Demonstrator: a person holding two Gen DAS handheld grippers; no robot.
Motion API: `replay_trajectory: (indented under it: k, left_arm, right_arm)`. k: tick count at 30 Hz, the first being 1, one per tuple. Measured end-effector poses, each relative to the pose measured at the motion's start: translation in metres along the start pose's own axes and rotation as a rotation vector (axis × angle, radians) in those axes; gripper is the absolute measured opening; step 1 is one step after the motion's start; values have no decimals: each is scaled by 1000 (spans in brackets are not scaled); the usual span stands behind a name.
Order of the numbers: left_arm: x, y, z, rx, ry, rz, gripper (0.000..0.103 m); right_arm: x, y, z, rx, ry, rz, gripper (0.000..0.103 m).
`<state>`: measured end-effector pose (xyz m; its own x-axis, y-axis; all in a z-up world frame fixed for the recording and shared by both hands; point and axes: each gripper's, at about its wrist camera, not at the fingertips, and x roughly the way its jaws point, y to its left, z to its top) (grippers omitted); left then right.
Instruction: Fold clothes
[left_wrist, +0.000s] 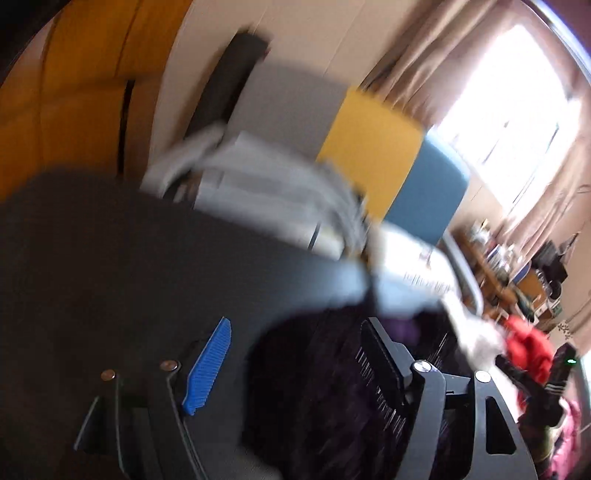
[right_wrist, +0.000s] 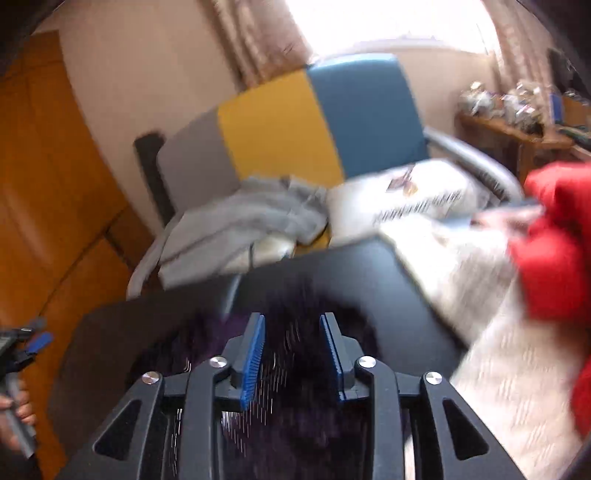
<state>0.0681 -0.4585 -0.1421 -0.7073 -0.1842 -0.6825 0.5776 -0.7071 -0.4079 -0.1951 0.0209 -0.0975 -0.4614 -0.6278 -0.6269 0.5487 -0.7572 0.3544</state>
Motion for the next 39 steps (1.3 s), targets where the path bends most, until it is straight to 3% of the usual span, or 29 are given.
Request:
replay_trajectory:
  k: [4, 6, 10, 14, 17, 22, 27, 30, 37, 38, 39]
  left_arm:
    - [11, 58, -84, -120, 167, 20, 65]
    - [-8, 69, -107, -165, 153, 5, 54]
    - [-45, 91, -154, -252, 124, -23, 53]
    - [-43, 75, -151, -146, 88, 47, 53]
    - [-29, 45, -141, 35, 55, 138, 53]
    - [8, 7, -130, 245, 105, 132, 53]
    - [33, -8, -123, 288, 146, 82, 52]
    - [40, -12, -125, 306, 149, 89, 52]
    - [54, -15, -116, 275, 119, 101, 43]
    - [55, -15, -115, 272, 115, 102, 37]
    - [56, -15, -115, 270, 113, 101, 23]
  right_arm:
    - [36, 6, -108, -73, 125, 58, 36]
    - [41, 19, -145, -90, 174, 86, 36]
    - [19, 36, -200, -72, 238, 137, 37]
    - [10, 43, -211, -83, 263, 95, 41]
    - [17, 38, -220, -41, 282, 45, 43]
    - [13, 27, -229, 19, 270, 51, 44]
    - [12, 27, -232, -16, 247, 76, 49]
    - [12, 27, -234, -53, 228, 87, 54]
    - [13, 51, -247, -227, 182, 57, 77]
    - [15, 55, -250, -249, 182, 46, 81]
    - [16, 59, -252, -271, 181, 34, 83]
